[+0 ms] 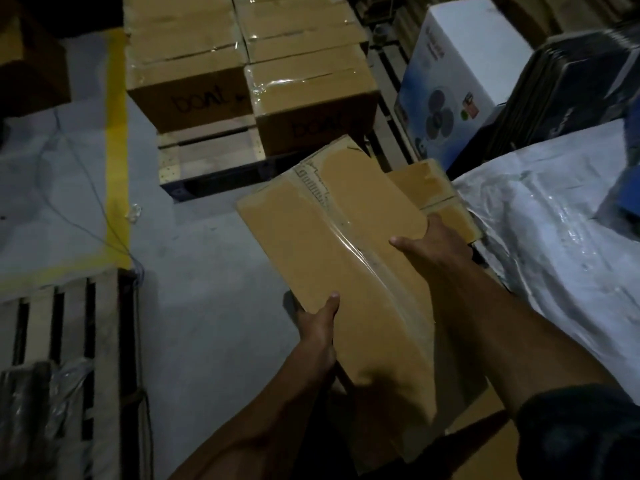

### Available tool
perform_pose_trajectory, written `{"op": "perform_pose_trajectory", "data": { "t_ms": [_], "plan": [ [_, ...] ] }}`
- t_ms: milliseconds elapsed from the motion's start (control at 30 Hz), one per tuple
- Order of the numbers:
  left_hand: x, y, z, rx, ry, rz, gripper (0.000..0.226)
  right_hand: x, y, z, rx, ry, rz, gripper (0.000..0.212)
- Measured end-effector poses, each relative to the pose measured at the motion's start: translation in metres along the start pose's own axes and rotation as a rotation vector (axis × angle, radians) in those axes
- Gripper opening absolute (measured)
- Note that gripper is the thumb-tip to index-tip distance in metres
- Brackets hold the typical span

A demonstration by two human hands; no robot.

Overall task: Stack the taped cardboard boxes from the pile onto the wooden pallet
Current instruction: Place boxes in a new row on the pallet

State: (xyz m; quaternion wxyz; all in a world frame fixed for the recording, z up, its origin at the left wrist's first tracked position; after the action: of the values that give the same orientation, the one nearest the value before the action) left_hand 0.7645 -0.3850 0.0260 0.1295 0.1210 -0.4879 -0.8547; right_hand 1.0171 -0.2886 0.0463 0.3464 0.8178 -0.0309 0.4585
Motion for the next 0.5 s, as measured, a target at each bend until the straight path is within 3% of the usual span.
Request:
{"op": "perform_pose_trajectory", "data": {
  "t_ms": [200,400,500],
  "plan": [
    [0.034,-0.008,0.031,-0.058,-0.032,0.013,0.102,0.001,0.022,-0.023,0.076,0.017,0.002,0.089],
    [0.081,-0.004,0.095,-0.27,-0.166,-0.024,0.076,-0.002,0.056,-0.073,0.12,-0.084,-0.015,0.086],
    [0.109,0.0,0.125,-0.373,-0.232,-0.023,0.076,-0.013,0.075,-0.104,0.099,-0.117,0.025,0.091]
  ]
}}
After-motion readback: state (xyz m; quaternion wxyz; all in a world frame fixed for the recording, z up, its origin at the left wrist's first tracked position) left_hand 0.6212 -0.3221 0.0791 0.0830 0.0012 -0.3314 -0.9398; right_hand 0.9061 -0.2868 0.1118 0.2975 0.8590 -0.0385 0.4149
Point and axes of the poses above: each hand's wrist, its own y-axis away from the middle knuckle, its own x-axis out of the back of the hand, z = x × y, the point moved 4 cm from there along -y, towards the middle knuckle, and after that the axes turned 4 degrees about -z, right-handed, at the moved point
